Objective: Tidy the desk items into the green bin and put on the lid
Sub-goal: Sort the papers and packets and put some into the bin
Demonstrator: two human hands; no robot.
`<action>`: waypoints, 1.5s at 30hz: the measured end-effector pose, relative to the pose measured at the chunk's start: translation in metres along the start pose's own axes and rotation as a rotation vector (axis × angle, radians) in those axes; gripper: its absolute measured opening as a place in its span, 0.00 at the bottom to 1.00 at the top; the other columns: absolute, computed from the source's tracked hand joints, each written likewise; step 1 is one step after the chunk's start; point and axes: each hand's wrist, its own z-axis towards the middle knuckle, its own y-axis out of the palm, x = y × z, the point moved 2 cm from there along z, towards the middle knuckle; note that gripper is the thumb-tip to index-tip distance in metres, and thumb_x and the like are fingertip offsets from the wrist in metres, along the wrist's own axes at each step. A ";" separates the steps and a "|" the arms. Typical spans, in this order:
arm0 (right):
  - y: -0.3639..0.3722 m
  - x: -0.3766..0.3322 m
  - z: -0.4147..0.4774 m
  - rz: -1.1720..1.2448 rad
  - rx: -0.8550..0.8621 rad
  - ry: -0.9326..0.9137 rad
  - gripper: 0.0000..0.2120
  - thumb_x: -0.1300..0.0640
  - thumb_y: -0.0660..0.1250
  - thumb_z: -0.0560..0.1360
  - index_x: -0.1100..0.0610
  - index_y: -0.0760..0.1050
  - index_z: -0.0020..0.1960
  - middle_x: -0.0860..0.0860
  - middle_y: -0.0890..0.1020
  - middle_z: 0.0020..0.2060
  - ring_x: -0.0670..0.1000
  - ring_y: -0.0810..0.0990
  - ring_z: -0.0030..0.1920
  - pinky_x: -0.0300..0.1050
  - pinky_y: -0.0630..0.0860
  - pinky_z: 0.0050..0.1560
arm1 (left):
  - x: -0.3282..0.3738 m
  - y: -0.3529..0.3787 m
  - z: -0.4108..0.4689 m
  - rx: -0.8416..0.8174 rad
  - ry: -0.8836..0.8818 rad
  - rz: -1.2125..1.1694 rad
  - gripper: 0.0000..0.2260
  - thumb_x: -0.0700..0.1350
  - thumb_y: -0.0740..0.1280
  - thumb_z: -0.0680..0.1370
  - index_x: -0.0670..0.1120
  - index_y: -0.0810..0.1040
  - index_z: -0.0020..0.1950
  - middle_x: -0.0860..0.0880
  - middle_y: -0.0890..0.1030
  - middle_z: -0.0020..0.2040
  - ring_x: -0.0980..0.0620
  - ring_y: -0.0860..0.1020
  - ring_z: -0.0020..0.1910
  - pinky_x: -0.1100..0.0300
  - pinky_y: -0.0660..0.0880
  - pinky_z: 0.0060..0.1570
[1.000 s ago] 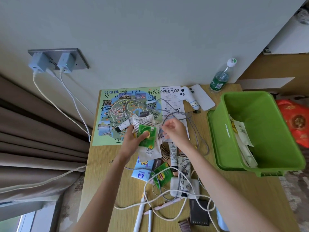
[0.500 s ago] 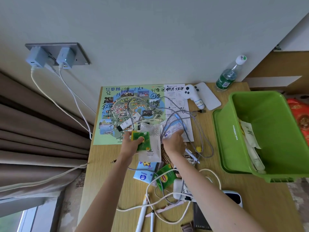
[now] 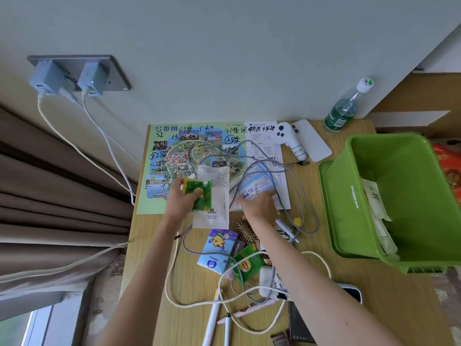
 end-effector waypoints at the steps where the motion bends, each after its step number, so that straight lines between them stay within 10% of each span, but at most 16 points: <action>1: 0.000 -0.002 0.000 0.019 0.011 0.008 0.40 0.44 0.77 0.66 0.64 0.61 0.64 0.60 0.81 0.53 0.60 0.83 0.47 0.46 0.74 0.36 | 0.005 -0.005 0.003 -0.020 0.014 0.018 0.12 0.39 0.69 0.77 0.46 0.70 0.56 0.42 0.80 0.52 0.48 0.81 0.43 0.56 0.79 0.38; 8: 0.011 -0.018 -0.004 -0.051 0.114 -0.095 0.44 0.48 0.79 0.65 0.64 0.60 0.70 0.61 0.66 0.68 0.59 0.69 0.66 0.53 0.75 0.55 | 0.034 -0.021 0.018 -0.029 0.095 0.111 0.14 0.40 0.70 0.76 0.44 0.69 0.59 0.45 0.78 0.52 0.48 0.81 0.43 0.58 0.78 0.37; 20: 0.033 -0.011 -0.015 -0.376 0.104 -0.334 0.23 0.45 0.73 0.71 0.62 0.75 0.55 0.57 0.75 0.61 0.55 0.72 0.61 0.47 0.70 0.61 | 0.002 -0.019 0.024 -0.035 0.027 0.167 0.15 0.39 0.69 0.77 0.44 0.68 0.61 0.43 0.77 0.56 0.48 0.79 0.45 0.59 0.76 0.38; 29: 0.035 -0.009 -0.010 -0.071 -0.008 -0.152 0.04 0.58 0.72 0.72 0.59 0.81 0.43 0.54 0.81 0.46 0.55 0.81 0.46 0.48 0.79 0.44 | -0.008 -0.017 0.017 -0.029 0.040 0.147 0.17 0.40 0.68 0.77 0.41 0.67 0.63 0.42 0.77 0.57 0.42 0.80 0.53 0.46 0.79 0.51; 34: 0.027 -0.011 -0.009 0.180 -0.116 -0.149 0.16 0.59 0.69 0.69 0.54 0.66 0.27 0.47 0.69 0.23 0.48 0.68 0.25 0.39 0.63 0.29 | -0.013 -0.017 0.015 -0.066 -0.005 0.025 0.12 0.39 0.68 0.78 0.45 0.68 0.57 0.42 0.78 0.55 0.46 0.81 0.49 0.53 0.80 0.43; 45: -0.013 -0.003 0.002 0.522 -0.066 -0.203 0.09 0.69 0.69 0.71 0.57 0.74 0.44 0.57 0.81 0.42 0.56 0.81 0.40 0.48 0.78 0.42 | -0.001 -0.021 0.013 -0.082 -0.043 -0.222 0.13 0.38 0.68 0.78 0.43 0.69 0.60 0.43 0.81 0.52 0.50 0.83 0.42 0.64 0.78 0.31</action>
